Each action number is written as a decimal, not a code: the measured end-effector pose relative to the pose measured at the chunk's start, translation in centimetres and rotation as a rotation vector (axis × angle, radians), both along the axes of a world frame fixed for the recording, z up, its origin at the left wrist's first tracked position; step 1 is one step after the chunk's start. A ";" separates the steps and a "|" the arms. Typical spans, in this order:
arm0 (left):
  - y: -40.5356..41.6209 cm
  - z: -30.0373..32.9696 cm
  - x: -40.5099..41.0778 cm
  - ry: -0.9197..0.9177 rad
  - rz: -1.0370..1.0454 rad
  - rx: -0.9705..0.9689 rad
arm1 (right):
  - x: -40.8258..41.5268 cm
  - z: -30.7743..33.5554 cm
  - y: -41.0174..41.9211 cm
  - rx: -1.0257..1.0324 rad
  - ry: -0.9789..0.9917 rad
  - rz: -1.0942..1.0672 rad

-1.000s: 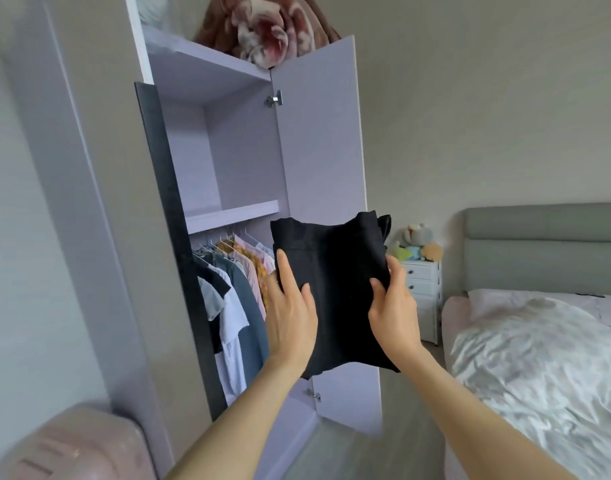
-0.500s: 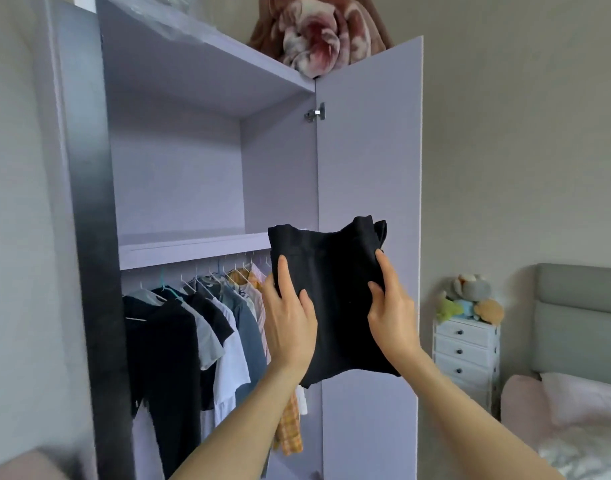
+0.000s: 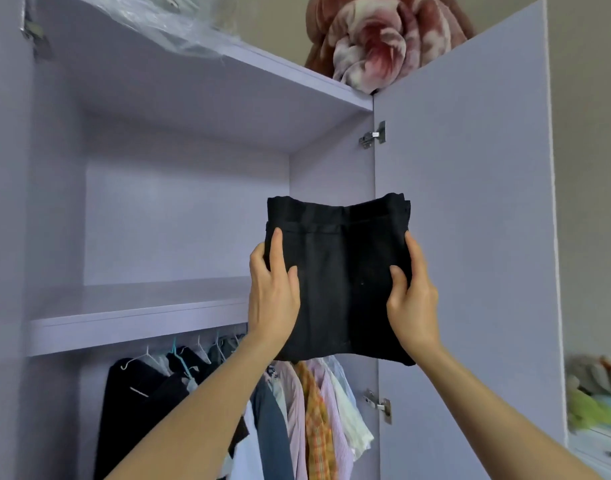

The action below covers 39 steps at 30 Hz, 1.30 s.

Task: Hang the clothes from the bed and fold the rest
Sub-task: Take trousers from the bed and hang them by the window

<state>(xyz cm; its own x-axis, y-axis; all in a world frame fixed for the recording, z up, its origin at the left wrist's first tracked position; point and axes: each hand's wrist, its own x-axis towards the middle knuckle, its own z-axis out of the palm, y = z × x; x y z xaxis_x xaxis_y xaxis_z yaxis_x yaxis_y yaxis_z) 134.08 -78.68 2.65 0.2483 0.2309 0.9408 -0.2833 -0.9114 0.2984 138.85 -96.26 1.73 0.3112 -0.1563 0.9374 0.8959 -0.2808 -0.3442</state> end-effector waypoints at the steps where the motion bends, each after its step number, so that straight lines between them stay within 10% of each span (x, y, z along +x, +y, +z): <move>1: 1.4 0.9 2.1 -0.024 0.016 0.011 | 2.4 1.0 1.3 0.000 -0.036 0.018; 15: 16.5 8.9 23.4 -0.150 0.120 0.092 | 25.7 10.0 15.9 -0.026 -0.155 0.140; 29: 26.8 7.0 45.6 0.380 0.340 -0.010 | 50.8 9.7 26.7 -0.441 0.086 0.117; 35: 31.0 6.4 48.7 0.753 0.741 -0.020 | 57.7 8.9 29.9 -0.914 0.231 -0.219; 39: 32.0 6.7 49.9 0.886 0.654 0.110 | 59.0 8.0 31.1 -1.233 0.261 -0.154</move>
